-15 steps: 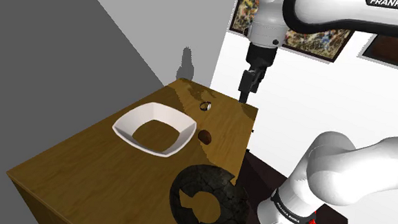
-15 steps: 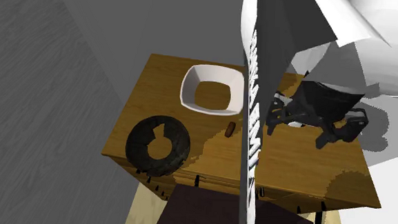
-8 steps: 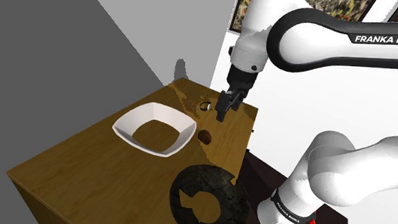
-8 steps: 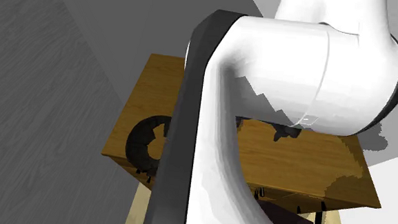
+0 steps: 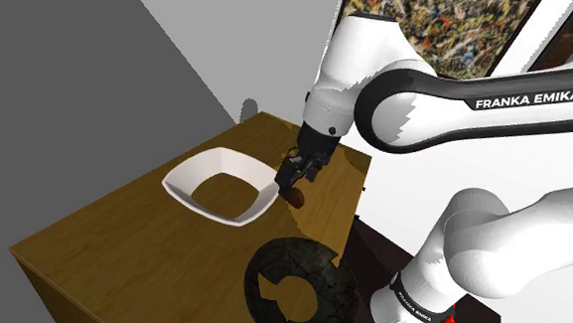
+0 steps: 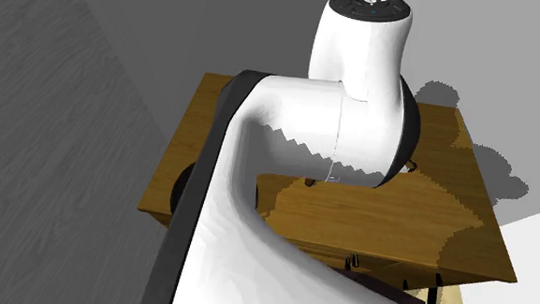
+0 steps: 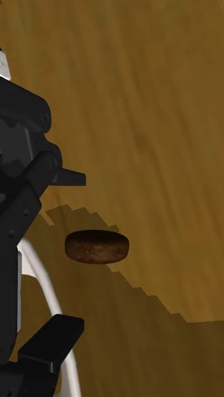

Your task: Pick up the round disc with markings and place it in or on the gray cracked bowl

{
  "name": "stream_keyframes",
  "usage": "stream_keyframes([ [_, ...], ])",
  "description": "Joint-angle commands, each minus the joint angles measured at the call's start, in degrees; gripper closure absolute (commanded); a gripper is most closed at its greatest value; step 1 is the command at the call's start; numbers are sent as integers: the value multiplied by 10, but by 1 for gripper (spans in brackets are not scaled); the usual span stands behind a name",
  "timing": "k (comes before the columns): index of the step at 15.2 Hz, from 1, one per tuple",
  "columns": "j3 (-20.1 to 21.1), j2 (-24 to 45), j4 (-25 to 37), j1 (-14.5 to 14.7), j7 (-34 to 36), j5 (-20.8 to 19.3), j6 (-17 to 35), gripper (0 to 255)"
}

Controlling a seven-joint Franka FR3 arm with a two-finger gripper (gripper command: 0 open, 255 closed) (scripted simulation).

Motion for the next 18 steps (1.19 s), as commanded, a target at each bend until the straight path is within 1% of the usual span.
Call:
stream_keyframes([
  [1,4,9,-10,0,2,2,21,0],
  [5,9,25,-28,-1,2,4,55,0],
  [12,9,25,-28,-1,2,4,55,0],
  [13,9,25,-28,-1,2,4,55,255],
  [18,9,25,-28,-1,3,4,55,255],
])
